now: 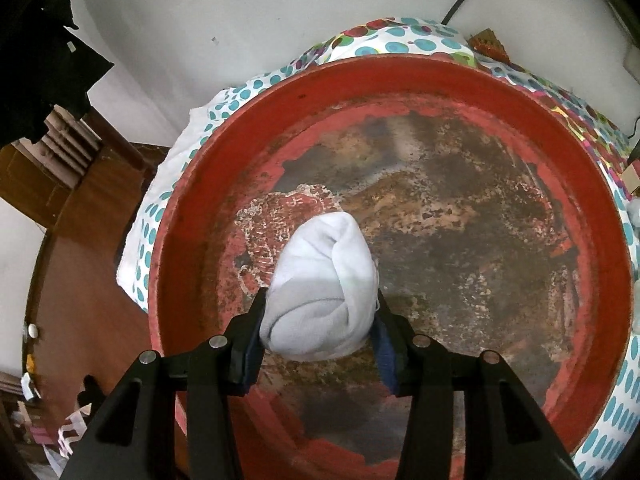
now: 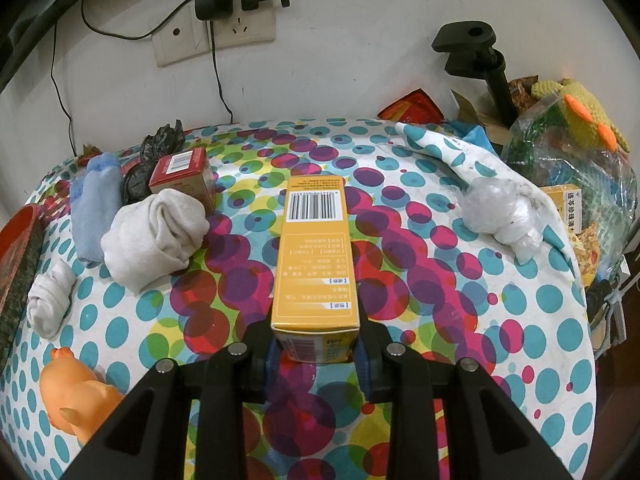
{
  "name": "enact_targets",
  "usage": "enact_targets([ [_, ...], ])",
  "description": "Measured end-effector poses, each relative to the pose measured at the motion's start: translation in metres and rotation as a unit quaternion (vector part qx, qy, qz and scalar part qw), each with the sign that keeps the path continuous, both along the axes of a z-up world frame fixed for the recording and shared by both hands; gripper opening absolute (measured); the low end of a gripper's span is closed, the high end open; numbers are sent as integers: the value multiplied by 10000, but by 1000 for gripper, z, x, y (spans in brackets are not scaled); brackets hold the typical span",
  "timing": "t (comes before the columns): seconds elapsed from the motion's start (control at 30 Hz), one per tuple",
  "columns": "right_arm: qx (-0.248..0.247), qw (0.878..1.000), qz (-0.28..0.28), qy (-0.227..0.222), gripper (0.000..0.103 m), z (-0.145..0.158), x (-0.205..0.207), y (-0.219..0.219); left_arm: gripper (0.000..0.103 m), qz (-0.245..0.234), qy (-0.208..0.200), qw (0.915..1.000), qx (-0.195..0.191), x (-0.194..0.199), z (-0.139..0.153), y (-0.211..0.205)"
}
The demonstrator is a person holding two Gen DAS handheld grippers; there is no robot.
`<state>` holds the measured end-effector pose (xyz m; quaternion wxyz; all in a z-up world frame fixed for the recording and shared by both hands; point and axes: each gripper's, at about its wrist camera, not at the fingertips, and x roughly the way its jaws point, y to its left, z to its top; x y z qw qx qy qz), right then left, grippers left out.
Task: Organize objects
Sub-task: 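Carry the white sock to the red tray and open the left gripper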
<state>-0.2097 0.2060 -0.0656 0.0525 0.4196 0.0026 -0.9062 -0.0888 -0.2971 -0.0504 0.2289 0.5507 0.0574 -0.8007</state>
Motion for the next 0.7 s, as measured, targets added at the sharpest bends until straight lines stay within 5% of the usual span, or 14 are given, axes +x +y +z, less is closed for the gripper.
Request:
enact_targets([
  [0.17,24,10000,5,5,30,0,0,2,48,-44,-5,10000,-27,1,0,1],
  [0.4,49,10000,9,8,30,0,0,-2,71,-118,60,9998,-167,5,4,4],
  [0.7,110,9999,9,22,30,1,0,1,80,-265,133,9992,-276,15,12,14],
])
